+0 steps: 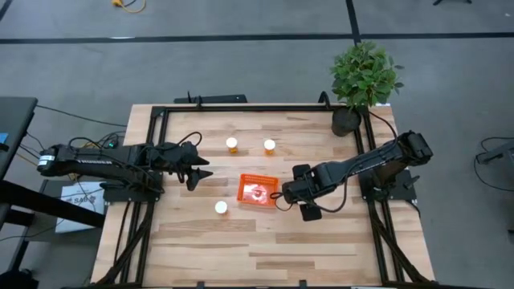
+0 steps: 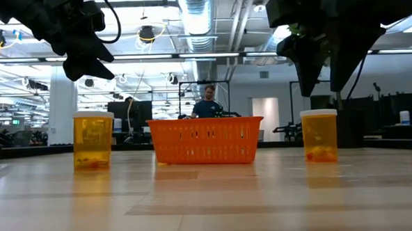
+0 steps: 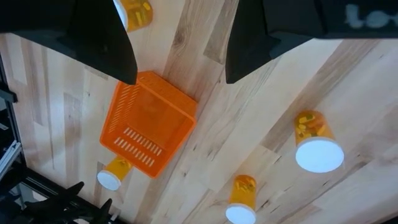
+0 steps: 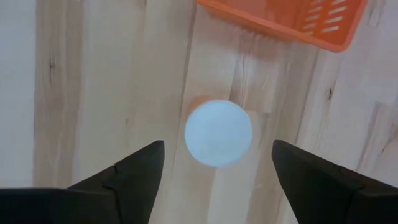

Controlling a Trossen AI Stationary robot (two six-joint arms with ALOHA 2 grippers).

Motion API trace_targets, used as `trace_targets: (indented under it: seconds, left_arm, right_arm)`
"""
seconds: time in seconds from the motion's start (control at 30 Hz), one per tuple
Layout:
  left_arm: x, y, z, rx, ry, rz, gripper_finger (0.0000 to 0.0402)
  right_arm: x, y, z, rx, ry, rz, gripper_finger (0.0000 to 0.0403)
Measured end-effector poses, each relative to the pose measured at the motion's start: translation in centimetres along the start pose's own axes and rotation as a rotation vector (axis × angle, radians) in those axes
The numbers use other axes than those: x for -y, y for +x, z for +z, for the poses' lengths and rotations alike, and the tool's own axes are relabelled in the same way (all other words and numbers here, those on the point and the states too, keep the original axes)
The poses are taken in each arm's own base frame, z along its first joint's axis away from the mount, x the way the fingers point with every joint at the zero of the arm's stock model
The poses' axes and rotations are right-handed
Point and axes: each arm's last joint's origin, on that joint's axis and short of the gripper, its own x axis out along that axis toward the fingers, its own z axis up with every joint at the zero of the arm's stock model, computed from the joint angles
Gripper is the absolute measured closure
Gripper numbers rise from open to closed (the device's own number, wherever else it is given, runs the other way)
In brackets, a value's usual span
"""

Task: Pick and place pill bottles into a basket
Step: Put the orange pill bottle into the orange bin

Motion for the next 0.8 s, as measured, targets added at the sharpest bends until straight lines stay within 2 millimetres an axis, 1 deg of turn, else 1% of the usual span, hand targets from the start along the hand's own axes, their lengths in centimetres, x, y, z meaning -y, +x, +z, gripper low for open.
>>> trace_targets:
  seconds: [0.13,0.27,0.37,0.47,0.6,0.8]
  left_arm:
    - [0.0,0.0,0.0,0.0,0.0,0.0,0.0166]
    - [0.0,0.0,0.0,0.0,0.0,0.0,0.0166]
    - [0.0,0.0,0.0,-0.001,0.0,0.0,0.0166]
    - [0.0,0.0,0.0,-0.001,0.0,0.0,0.0166]
    - [0.0,0.0,0.0,-0.001,0.0,0.0,0.0166]
    - [0.0,0.0,0.0,-0.001,0.0,0.0,0.0166]
  right_arm:
    - [0.3,0.0,-0.1,-0.015,0.01,0.002,0.0087]
    - [0.6,0.0,-0.2,-0.019,-0.009,0.002,0.0052]
    - [0.6,0.0,-0.1,-0.019,-0.042,0.003,0.0028]
    - [0.6,0.3,-0.1,-0.008,-0.084,0.003,0.0012]
    - [0.4,1.2,-0.5,-0.008,-0.108,0.015,0.0006]
    - [0.3,1.7,-0.6,0.007,-0.116,0.015,0.0016]
